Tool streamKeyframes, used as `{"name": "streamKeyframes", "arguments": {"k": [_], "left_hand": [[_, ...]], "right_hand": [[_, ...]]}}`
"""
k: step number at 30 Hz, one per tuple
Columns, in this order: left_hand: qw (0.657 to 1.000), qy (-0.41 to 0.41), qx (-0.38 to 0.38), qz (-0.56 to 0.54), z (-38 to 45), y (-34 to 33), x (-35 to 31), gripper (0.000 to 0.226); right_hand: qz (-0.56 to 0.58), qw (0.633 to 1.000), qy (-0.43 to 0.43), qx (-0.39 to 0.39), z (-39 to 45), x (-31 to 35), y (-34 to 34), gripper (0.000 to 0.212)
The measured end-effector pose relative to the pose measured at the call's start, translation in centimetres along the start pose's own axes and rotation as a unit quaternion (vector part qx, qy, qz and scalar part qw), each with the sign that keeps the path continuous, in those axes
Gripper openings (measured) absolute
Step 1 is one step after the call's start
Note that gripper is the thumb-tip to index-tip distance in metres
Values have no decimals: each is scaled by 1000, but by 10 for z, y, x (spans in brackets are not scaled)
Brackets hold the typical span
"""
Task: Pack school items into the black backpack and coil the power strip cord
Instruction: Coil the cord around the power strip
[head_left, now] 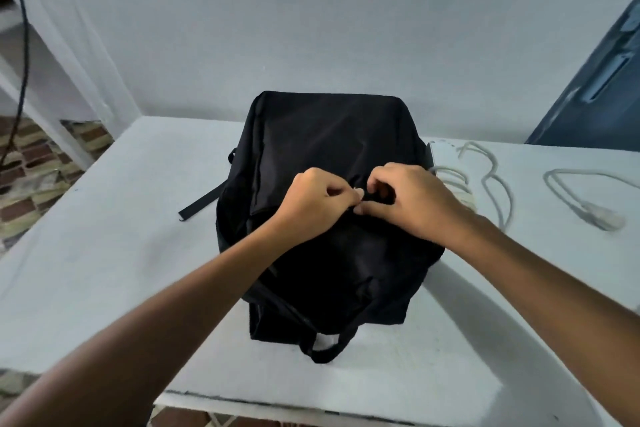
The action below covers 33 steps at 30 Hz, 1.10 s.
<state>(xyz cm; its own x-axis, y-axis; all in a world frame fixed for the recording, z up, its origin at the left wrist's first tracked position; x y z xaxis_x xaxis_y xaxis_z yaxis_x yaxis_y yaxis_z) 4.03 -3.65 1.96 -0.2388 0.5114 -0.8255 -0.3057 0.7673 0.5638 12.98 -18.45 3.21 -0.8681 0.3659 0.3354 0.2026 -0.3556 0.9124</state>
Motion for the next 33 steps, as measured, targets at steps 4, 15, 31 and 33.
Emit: {"name": "streamKeyframes", "arguments": {"k": [4,15,31,33], "left_hand": [[996,-48,-64,36,1,-3,4,10],[953,-116,-86,267,2,-9,20,32],[869,-200,17,453,30,-109,-49,68],[852,-179,20,492,32,-106,-39,69]], "right_hand": [[-25,998,-9,-51,-3,5,-13,21],[125,970,-200,-50,-37,-51,1,33],[104,948,-297,-54,-35,-123,-11,65],[61,951,-299,-39,-42,-125,-8,61]]}}
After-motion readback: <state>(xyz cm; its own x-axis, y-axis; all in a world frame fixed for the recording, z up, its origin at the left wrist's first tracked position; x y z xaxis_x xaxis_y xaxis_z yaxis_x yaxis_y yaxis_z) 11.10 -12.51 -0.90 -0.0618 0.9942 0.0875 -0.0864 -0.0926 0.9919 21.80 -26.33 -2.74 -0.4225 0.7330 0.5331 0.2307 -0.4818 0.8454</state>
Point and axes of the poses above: each hand's wrist, its own z-axis towards the middle knuckle, its own y-axis out of the back of the hand, x = y × z, the point moved 1 cm from there along z, towards the middle knuckle, and after that the axes turned 10 degrees about y, right-handed, at the moved point
